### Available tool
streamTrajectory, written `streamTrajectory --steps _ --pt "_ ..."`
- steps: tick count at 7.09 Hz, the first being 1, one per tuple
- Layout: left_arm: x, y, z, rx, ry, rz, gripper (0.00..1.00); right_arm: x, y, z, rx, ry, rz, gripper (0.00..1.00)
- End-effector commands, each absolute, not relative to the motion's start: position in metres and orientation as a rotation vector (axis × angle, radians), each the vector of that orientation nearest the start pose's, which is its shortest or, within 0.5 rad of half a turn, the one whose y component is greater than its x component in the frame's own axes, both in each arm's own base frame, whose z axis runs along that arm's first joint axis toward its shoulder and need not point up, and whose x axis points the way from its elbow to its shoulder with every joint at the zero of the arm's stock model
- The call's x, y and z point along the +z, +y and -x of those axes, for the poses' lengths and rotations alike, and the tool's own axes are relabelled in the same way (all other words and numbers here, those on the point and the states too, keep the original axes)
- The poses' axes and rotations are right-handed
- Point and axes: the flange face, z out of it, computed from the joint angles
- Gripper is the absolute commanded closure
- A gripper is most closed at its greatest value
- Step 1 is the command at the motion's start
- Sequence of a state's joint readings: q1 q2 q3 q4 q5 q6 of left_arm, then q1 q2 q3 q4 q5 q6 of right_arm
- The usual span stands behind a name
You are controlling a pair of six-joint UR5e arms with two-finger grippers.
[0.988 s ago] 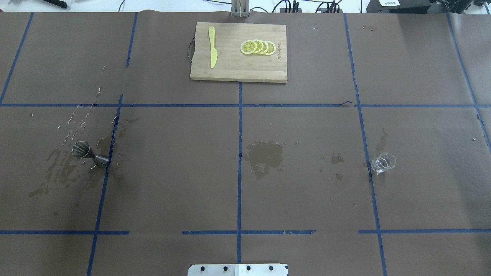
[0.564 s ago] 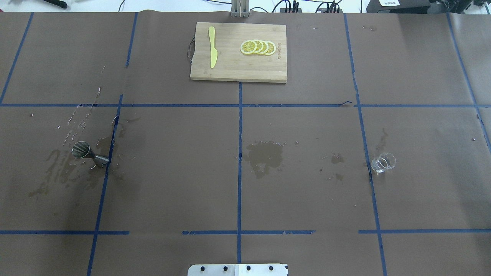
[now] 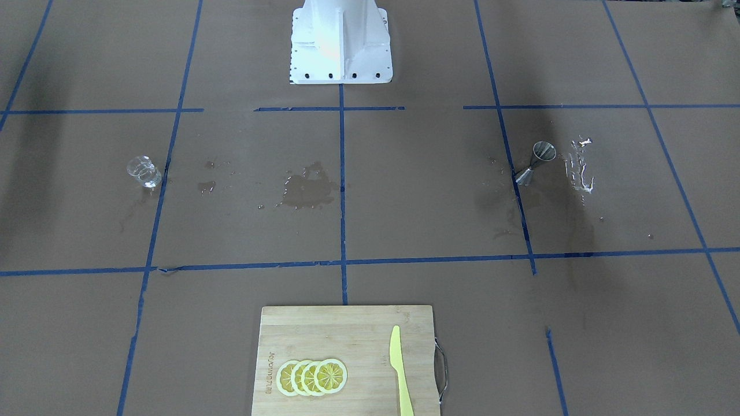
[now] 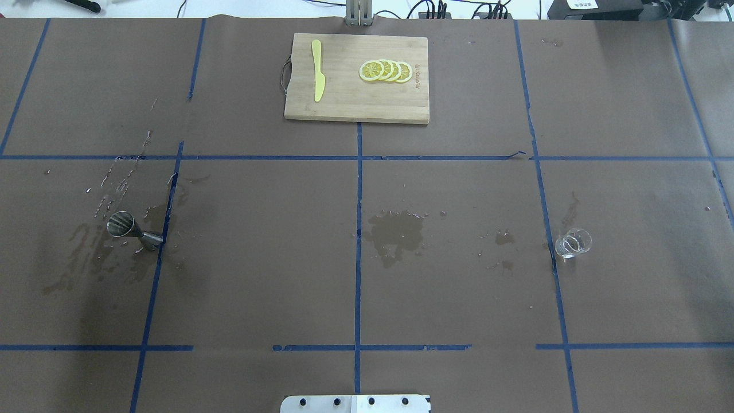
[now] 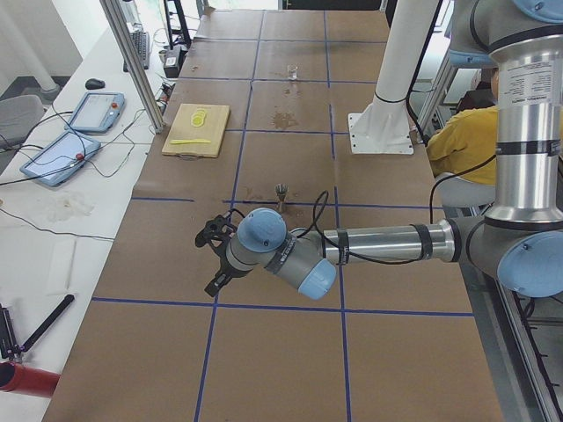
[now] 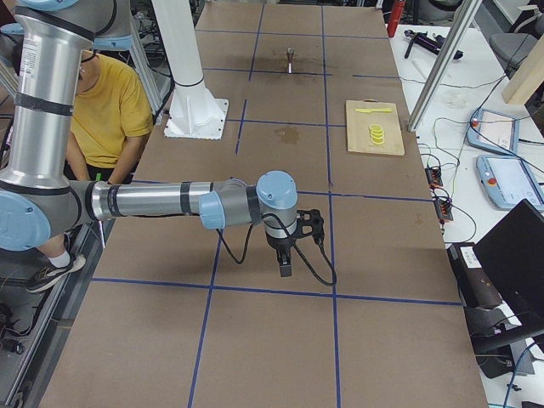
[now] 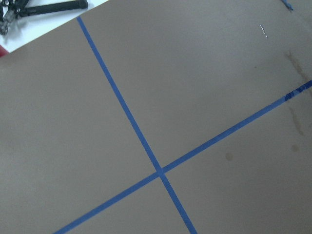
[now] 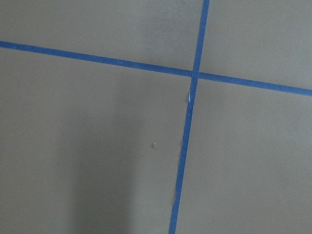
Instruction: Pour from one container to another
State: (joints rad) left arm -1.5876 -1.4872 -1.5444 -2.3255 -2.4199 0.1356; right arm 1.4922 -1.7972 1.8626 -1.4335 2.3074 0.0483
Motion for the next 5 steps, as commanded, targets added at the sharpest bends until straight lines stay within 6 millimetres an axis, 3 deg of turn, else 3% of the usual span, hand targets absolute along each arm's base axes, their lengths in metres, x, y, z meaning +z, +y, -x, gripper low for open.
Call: streamTrajectory --steps 1,2,3,5 --pt "0.601 -0.482 0.065 0.369 0.813 -0.737 0.00 0.597 -0.417 -0.036 -0.102 -0.748 -0.168 0.00" --pt "0.574 -0.483 0.063 0.367 0.818 -0.811 0.00 0.594 -0.419 -0.036 -0.110 -0.748 -0.188 0.00" --pt "0.567 -0.479 0.024 0.459 0.859 -0.852 0.00 0.594 -0.419 -0.036 -0.094 -0.750 -0.188 0.00" --pt "0.538 -0.478 -0.038 0.415 0.954 -0.824 0.00 0.593 -0.416 -0.036 -0.084 -0.752 -0.186 0.00"
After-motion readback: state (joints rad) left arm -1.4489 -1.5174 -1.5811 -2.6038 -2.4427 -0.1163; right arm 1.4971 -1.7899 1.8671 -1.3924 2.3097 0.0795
